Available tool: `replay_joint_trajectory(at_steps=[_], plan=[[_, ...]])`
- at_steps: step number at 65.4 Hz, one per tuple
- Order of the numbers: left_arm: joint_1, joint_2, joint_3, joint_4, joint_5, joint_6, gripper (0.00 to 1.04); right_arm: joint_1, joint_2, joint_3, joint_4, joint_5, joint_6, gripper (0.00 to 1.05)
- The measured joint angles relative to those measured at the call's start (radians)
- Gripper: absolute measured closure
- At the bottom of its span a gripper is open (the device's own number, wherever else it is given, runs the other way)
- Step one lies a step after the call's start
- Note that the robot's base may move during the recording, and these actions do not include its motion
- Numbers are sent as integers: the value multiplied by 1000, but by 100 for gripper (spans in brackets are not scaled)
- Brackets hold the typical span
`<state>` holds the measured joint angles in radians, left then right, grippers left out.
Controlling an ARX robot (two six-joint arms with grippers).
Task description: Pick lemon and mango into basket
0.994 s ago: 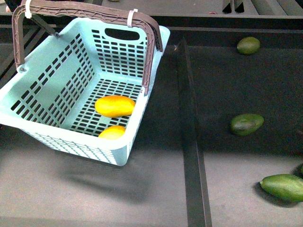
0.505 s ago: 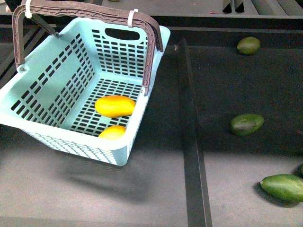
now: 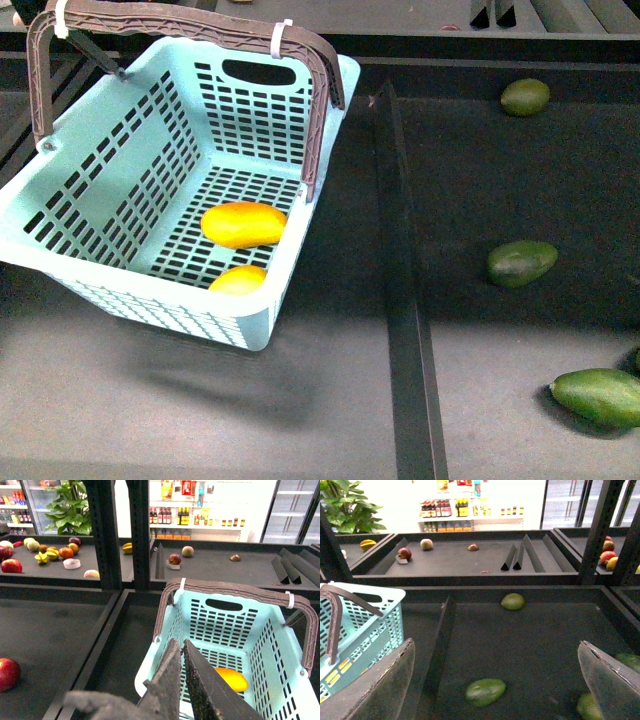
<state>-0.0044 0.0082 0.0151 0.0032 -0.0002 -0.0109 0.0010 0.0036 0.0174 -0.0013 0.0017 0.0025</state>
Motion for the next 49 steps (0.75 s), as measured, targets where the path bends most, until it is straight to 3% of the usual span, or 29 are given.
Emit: replay_joint_trajectory(at_steps=[22, 33, 38, 49], plan=[[0, -2, 0, -2, 0, 0, 101, 0, 0, 0, 0, 0, 0, 9], [0, -2, 0, -2, 0, 0, 66, 0, 0, 0, 0, 0, 0, 9], [0, -2, 0, -2, 0, 0, 43, 0, 0, 0, 0, 0, 0, 9], [0, -2, 0, -2, 0, 0, 6, 0, 0, 0, 0, 0, 0, 9]])
